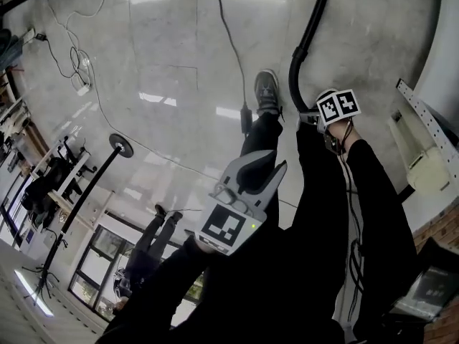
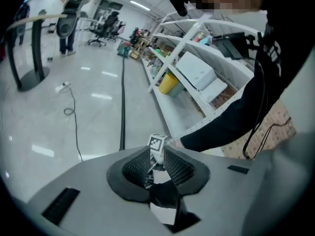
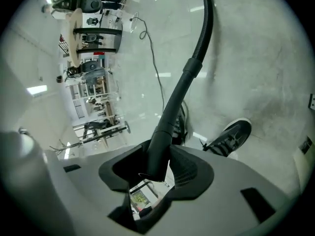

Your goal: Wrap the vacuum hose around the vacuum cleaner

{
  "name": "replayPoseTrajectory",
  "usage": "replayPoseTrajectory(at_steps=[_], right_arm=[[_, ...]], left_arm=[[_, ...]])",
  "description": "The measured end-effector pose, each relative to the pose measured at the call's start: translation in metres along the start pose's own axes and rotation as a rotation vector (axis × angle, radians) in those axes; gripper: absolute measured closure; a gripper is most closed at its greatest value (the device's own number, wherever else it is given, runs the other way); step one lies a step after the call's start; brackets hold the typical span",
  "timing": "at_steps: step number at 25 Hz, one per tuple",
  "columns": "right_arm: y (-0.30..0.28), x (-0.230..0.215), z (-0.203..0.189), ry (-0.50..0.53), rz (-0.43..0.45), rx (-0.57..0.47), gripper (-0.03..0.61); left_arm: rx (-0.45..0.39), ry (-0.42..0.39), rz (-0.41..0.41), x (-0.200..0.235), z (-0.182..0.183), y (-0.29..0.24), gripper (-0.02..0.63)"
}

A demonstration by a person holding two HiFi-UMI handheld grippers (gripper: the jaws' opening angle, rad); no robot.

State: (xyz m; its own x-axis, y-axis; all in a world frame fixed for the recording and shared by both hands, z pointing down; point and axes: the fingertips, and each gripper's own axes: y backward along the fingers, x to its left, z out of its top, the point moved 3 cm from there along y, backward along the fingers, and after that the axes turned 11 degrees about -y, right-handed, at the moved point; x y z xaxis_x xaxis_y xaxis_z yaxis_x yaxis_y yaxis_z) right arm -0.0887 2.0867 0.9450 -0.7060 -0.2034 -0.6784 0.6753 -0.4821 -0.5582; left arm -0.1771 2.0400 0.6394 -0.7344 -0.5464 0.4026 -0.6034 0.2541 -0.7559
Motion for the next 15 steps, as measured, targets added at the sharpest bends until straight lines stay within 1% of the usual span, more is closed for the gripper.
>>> replayPoseTrajectory(at_steps=[2,4,5,6,7,9,11,13,15], right_arm=[[0.053,0.026,-0.012,0.006,0.053,0.034,0.399],[0.105,0.054,-0.030,0.017,0.083,0.059,0.399],[0.129,0.069,-0.044,0.023,0.090,0.071,0.399],[0.153,0.083,-0.061,0.028,0.093,0.084,0.399],[0.176,0.096,-0.078,0.033,0.091,0.095,0.399],[0.218,0.118,-0.103,0.053,0.084,0.101,0.399],[0.252,0.140,-0.110,0.091,0.099,0.085,0.398],[0.290,0.176,-0.114,0.140,0.137,0.068,0.397],[0.340,0.230,-0.130,0.184,0.187,0.064,0.398]], left_arm=[[0.031,-0.188,0.006,-0.008,0.019,0.003,0.534],[0.096,-0.387,0.008,-0.023,0.039,0.012,0.534],[0.126,-0.476,0.003,-0.034,0.051,0.019,0.532],[0.151,-0.545,-0.006,-0.048,0.064,0.026,0.524],[0.167,-0.590,-0.020,-0.062,0.077,0.034,0.506],[0.178,-0.642,-0.054,-0.085,0.102,0.039,0.458],[0.174,-0.710,-0.085,-0.095,0.119,0.033,0.414],[0.167,-0.820,-0.102,-0.103,0.137,0.031,0.380],[0.170,-0.978,-0.105,-0.116,0.165,0.041,0.320]])
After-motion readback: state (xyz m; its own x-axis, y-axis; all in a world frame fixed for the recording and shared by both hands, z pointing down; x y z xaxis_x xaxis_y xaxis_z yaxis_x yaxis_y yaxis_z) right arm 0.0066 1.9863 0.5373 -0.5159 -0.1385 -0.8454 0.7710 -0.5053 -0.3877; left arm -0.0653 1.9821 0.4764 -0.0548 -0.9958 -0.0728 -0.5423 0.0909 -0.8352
